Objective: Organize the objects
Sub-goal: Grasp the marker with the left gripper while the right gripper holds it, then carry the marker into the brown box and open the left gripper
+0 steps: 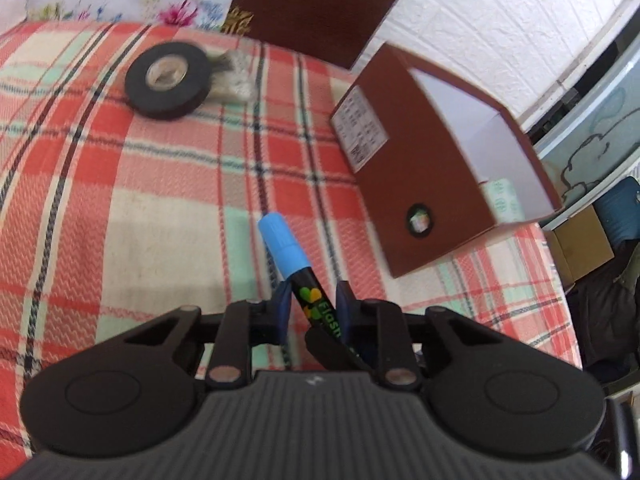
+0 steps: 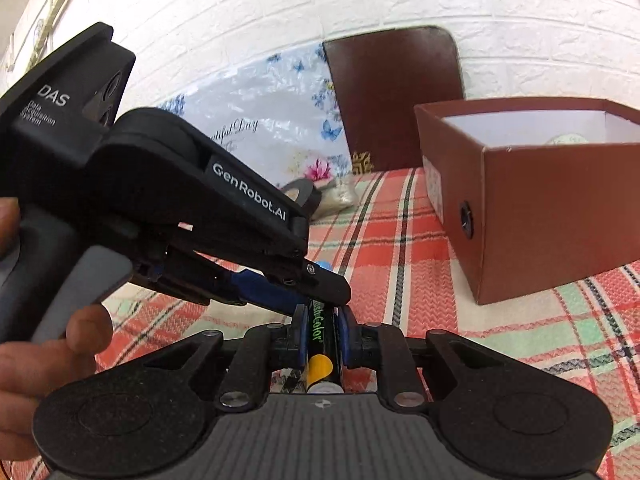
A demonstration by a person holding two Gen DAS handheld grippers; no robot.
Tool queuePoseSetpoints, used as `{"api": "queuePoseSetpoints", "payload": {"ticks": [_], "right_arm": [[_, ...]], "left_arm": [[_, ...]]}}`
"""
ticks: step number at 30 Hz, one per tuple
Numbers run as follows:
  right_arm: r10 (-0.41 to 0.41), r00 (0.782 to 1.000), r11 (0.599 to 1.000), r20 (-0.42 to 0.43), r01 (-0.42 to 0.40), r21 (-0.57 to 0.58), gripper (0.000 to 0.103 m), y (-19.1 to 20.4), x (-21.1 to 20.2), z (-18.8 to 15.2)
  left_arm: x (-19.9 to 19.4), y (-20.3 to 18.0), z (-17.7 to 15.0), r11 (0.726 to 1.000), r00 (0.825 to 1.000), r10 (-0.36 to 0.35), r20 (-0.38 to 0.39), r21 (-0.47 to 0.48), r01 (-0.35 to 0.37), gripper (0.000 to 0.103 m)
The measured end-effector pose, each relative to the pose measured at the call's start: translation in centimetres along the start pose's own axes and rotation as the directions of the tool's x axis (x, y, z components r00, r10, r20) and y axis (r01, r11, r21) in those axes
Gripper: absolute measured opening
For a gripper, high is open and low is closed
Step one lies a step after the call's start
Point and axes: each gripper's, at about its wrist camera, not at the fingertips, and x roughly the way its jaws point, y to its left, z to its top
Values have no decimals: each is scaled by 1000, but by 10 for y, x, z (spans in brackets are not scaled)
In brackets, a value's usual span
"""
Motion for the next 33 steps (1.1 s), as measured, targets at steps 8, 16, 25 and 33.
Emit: {"api": "queuePoseSetpoints", "payload": {"ticks": [8,16,25,33], "right_arm": [[-69,979,997,189,71,-7,17,-3,-30,29],[-188,923,979,335,202,-5,17,-39,-30,75],[-339,897,938,283,346,27,38,-77,17,72],[-324,880,935,348,354,-24,42,-62,3,52]], "left_arm": [[-34,-54,37,987,986,-121,112,116,108,20],[-6,-124,78,957,976,-122,180,284,67,26],[48,-127,80,912,961,173,216,334,-239,44],[28,-126,61,888,943,184,278,364,-280,57]]}}
